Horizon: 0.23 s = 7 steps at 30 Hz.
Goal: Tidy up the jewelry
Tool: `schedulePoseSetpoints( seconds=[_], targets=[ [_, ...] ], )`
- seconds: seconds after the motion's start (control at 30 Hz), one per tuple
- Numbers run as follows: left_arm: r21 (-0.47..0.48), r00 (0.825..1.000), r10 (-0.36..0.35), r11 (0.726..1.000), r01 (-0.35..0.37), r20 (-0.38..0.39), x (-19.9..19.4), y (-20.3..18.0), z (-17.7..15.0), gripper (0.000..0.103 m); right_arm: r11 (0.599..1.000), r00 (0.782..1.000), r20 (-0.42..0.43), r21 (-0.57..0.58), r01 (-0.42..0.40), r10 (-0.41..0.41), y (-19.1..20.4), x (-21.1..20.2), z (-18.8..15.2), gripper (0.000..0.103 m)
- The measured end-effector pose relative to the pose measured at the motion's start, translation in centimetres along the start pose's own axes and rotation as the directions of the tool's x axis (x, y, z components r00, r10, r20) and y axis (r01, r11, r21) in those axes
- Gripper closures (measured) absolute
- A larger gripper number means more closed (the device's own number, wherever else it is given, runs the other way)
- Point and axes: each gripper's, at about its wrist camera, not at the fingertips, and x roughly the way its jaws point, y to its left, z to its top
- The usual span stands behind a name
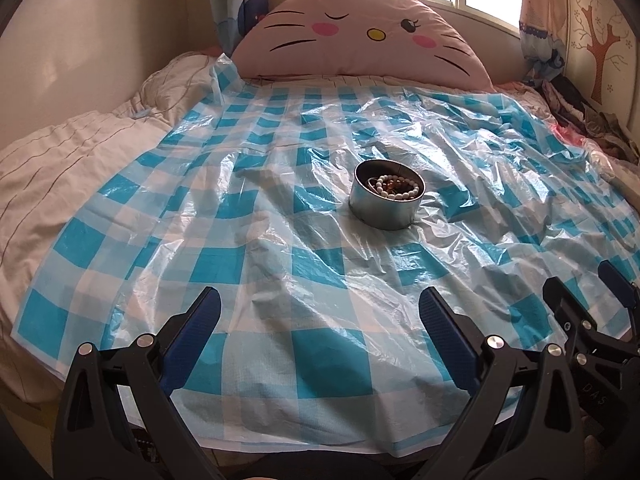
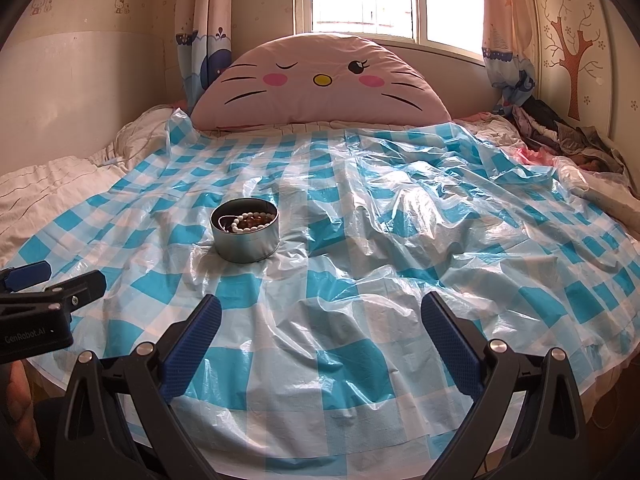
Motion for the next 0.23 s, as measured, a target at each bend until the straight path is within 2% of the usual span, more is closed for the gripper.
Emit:
schedulePoseSetpoints(
  seconds=[0.23],
  targets=[
    [-0.018, 0.999, 0.010, 1.000, -0.010, 0.038, -0.73, 0.52, -0.04, 0.008, 1.000, 1.000, 0.000, -0.001, -0.001, 0.001, 0.07, 0.00, 0.02, 0.007]
  ],
)
